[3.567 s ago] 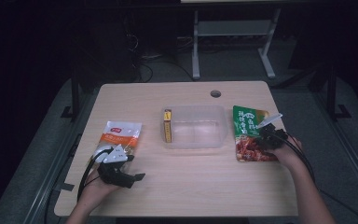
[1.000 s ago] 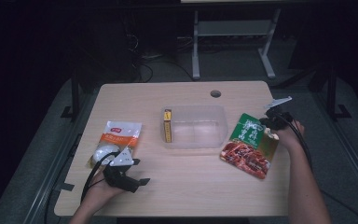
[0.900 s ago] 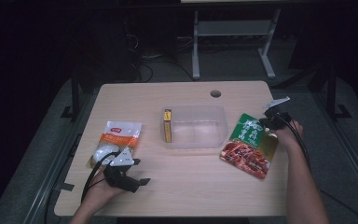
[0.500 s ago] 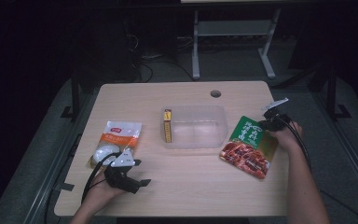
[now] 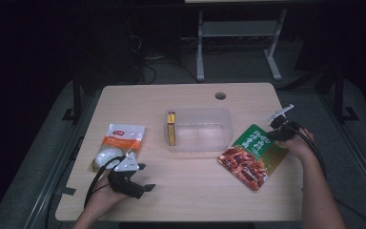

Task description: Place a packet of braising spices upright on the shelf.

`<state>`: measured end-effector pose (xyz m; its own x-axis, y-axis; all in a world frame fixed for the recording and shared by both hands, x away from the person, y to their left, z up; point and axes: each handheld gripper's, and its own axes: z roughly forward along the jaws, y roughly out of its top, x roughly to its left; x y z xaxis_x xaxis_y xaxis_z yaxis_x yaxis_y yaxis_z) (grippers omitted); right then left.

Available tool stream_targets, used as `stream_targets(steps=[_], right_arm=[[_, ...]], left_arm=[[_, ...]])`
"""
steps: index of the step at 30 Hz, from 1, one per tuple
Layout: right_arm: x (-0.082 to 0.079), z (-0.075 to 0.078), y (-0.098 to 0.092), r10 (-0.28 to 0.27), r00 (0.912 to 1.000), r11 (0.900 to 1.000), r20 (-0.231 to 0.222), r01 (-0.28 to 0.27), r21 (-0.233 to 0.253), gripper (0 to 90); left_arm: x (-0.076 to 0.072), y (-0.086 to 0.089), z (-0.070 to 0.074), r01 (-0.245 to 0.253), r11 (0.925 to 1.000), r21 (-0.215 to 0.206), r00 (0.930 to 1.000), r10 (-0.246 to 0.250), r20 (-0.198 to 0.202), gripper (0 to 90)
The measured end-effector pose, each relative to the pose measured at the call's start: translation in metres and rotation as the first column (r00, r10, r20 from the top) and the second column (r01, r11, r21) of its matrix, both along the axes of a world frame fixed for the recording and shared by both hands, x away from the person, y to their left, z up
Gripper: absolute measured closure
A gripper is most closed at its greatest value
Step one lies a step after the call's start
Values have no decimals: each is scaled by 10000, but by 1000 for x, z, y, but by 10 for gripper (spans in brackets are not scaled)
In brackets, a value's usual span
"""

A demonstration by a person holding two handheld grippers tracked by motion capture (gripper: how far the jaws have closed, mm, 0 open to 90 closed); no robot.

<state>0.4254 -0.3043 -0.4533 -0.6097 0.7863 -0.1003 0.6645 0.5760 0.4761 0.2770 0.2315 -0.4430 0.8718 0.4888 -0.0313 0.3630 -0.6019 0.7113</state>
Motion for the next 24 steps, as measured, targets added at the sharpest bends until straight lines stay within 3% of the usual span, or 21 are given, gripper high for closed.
stream_targets(steps=[14,24], right_arm=[[-43,4,19,1054,9933,9938,-466,-1069,-310,900],[-69,6,39,1948,9784,9803,-697,-1965,-182,900]], left_arm=[[-3,-3,-1,143,9999,-73,9999,-142,61,167],[-3,-7,-2,400,9991,-131,9992,-401,-16,155]])
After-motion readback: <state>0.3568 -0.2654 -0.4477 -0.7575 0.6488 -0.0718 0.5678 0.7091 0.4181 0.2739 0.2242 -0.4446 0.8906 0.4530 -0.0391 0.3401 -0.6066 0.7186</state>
